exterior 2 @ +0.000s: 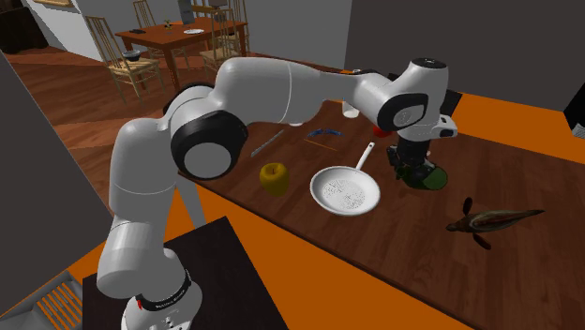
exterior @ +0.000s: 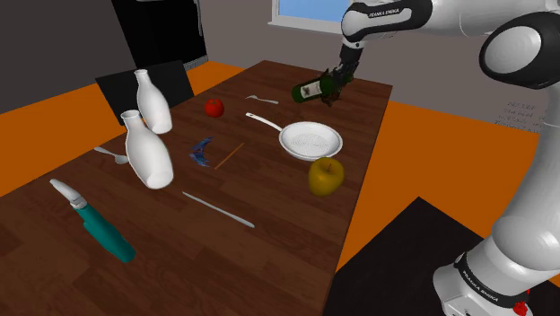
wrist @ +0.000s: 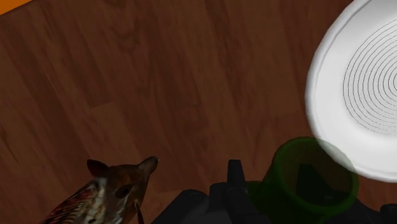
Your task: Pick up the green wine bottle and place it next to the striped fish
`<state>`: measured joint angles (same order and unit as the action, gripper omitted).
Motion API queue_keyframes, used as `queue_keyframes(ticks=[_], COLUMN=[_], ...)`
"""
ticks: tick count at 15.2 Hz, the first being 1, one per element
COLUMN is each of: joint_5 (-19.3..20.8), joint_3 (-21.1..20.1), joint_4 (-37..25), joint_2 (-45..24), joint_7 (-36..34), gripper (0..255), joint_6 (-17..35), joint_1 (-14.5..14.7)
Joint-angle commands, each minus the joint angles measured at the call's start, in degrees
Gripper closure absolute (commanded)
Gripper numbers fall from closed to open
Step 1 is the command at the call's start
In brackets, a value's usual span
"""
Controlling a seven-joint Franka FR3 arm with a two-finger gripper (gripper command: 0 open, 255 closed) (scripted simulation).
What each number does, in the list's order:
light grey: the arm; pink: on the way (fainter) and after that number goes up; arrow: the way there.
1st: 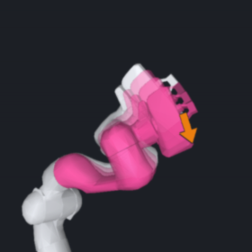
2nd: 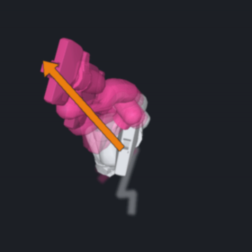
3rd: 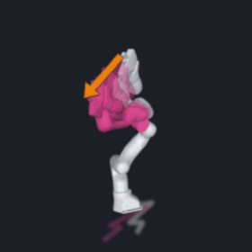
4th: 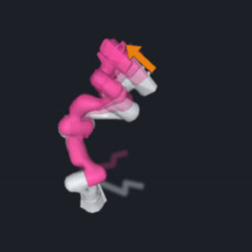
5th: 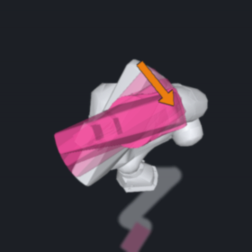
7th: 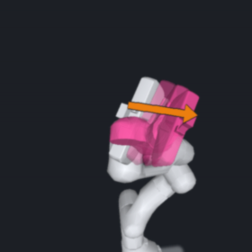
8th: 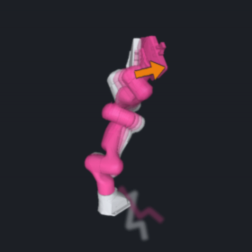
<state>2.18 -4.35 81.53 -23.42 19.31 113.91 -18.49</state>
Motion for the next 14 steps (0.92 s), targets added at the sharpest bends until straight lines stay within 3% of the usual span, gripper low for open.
queue_keyframes(ticks=[1,14], joint_5=[0.02,0.3], joint_3=[0.02,0.16], joint_4=[1.22,8.1], joint_2=[-0.24,-2.37], joint_7=[-0.01,-0.24], gripper=[255,255], joint_6=[1.54,10.54], joint_1=[-0.03,-0.05])
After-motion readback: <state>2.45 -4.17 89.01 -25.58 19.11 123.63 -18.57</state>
